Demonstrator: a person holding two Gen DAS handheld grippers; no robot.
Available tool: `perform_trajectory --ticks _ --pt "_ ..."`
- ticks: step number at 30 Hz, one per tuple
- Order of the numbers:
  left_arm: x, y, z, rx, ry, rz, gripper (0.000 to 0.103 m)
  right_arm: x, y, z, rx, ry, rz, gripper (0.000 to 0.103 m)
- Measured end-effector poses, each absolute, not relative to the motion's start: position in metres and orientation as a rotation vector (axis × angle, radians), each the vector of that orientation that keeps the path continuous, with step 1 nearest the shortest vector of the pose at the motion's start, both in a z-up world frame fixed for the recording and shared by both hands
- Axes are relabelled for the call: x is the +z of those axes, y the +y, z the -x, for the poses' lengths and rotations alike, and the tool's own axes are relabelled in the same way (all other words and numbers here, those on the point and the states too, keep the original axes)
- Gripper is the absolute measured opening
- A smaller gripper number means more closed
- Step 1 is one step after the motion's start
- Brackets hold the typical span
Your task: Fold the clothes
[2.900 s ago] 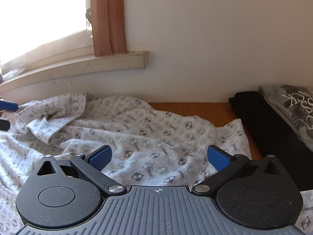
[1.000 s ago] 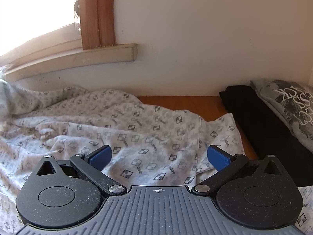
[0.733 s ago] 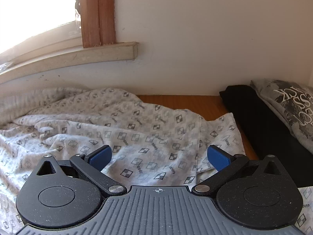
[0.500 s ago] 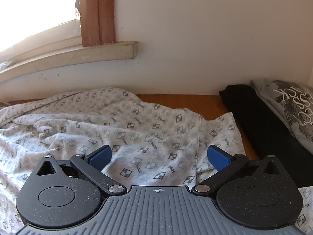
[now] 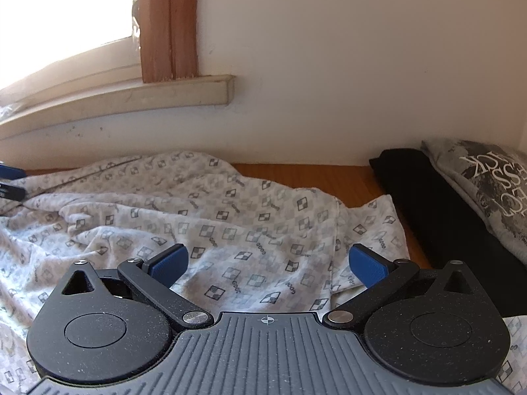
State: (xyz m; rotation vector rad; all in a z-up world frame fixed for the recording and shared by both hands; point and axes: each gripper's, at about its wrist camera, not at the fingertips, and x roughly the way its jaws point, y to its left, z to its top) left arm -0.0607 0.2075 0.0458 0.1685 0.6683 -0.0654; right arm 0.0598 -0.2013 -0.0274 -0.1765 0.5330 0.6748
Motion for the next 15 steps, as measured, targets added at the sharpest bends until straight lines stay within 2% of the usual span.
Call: perform_trajectory --ticks 1,2,3,8,15 --pt "0.045 0.206 0.057 -0.059 0.677 -0.185 0.034 -0.027 -0.202 -0.06 0.675 0.533 0.173 0.103" --pt "0.045 0.208 0.057 -0.052 0.681 -0.193 0.007 -0.027 -0.202 -0.059 0.676 0.532 0.171 0.103" --pt "0.049 0.212 0.059 -0.048 0.67 -0.192 0.004 -0.027 -0.202 -0.059 0.676 0.532 0.17 0.103" --pt "0.089 0.236 0.08 0.041 0.517 -0.141 0.005 -0.027 -0.203 -0.059 0.682 0.528 0.166 0.103" --pt "0.079 0.25 0.097 0.071 0.528 -0.16 0.007 -0.026 -0.206 -0.059 0.686 0.51 0.155 0.103"
